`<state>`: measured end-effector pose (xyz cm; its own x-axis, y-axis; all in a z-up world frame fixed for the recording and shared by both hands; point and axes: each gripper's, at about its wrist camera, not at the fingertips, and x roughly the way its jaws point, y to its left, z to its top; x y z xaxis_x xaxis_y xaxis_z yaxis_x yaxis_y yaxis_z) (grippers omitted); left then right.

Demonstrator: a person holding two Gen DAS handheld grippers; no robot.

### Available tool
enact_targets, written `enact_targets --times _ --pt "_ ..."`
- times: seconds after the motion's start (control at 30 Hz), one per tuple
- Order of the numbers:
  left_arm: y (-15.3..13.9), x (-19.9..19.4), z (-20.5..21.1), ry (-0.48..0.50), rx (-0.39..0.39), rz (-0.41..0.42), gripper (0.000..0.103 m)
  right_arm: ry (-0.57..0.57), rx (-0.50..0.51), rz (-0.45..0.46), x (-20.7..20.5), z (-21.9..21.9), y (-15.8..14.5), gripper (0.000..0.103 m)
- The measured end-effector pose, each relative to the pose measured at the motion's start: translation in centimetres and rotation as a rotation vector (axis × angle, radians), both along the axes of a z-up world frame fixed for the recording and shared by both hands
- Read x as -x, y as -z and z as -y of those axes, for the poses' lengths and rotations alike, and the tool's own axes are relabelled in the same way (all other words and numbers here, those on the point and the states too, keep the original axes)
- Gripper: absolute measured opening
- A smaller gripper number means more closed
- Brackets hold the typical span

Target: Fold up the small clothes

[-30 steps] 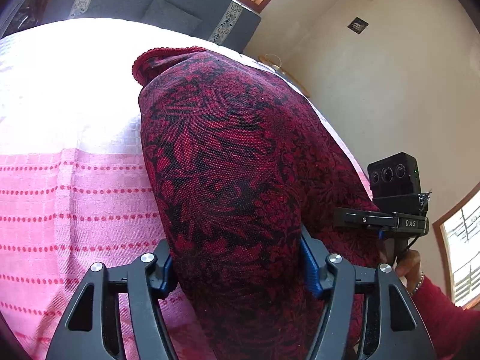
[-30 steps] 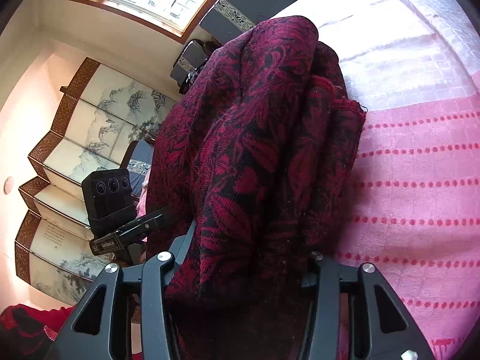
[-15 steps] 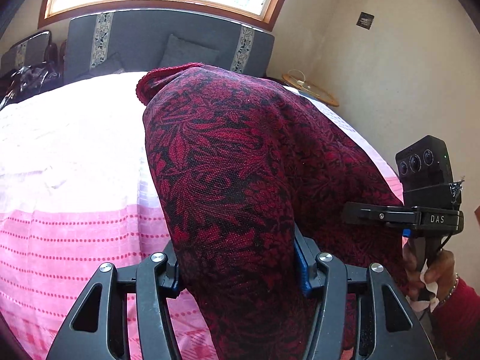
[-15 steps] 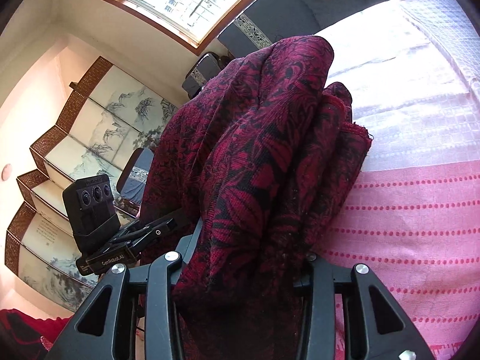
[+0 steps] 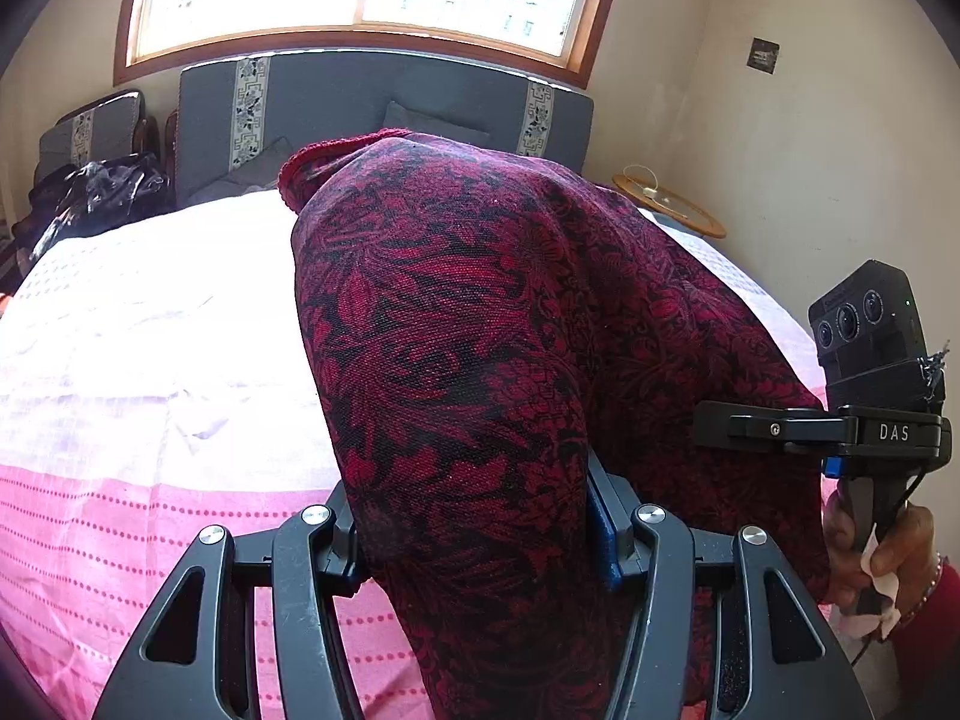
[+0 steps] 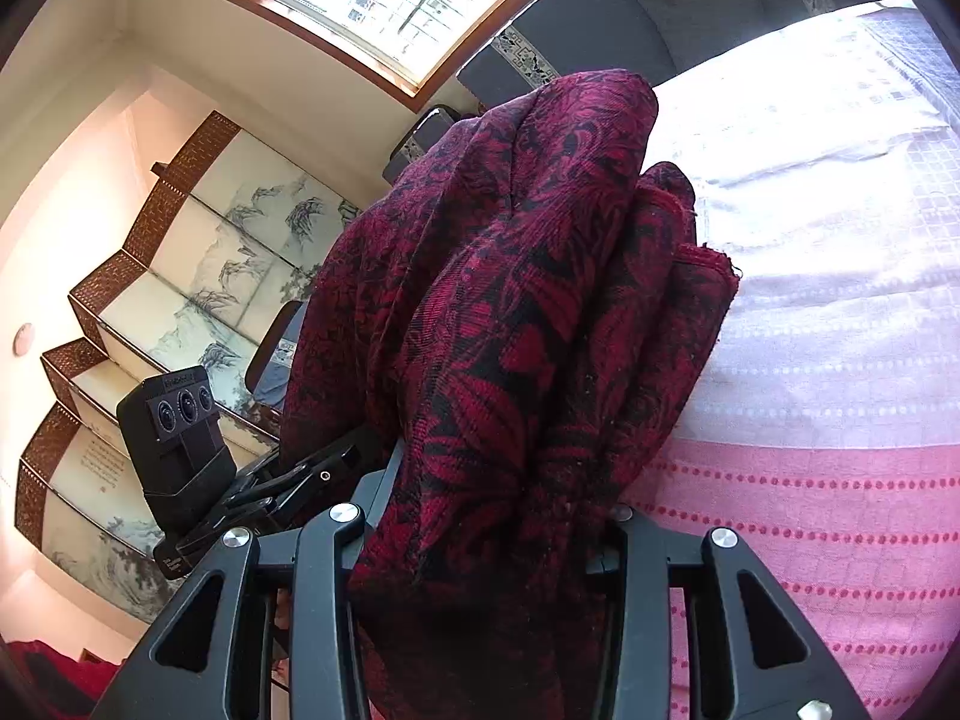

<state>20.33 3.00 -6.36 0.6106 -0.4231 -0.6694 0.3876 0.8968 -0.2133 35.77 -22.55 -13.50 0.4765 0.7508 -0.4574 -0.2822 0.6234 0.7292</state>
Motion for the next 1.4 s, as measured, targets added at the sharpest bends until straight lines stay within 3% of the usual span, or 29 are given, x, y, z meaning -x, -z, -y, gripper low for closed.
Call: enact_targets --times 0.57,1.4 --pt "0.1 -6.3 -1.7 -0.056 -0.054 0.052 0.056 -0.004 -0.035 0.02 -5.2 -1.5 0.9 0.037" --pt "1.0 -11.0 -2.1 -0.104 -0.097 0.116 0.056 0.034 -0.061 0.037 -4.4 -2.6 1.8 0.037"
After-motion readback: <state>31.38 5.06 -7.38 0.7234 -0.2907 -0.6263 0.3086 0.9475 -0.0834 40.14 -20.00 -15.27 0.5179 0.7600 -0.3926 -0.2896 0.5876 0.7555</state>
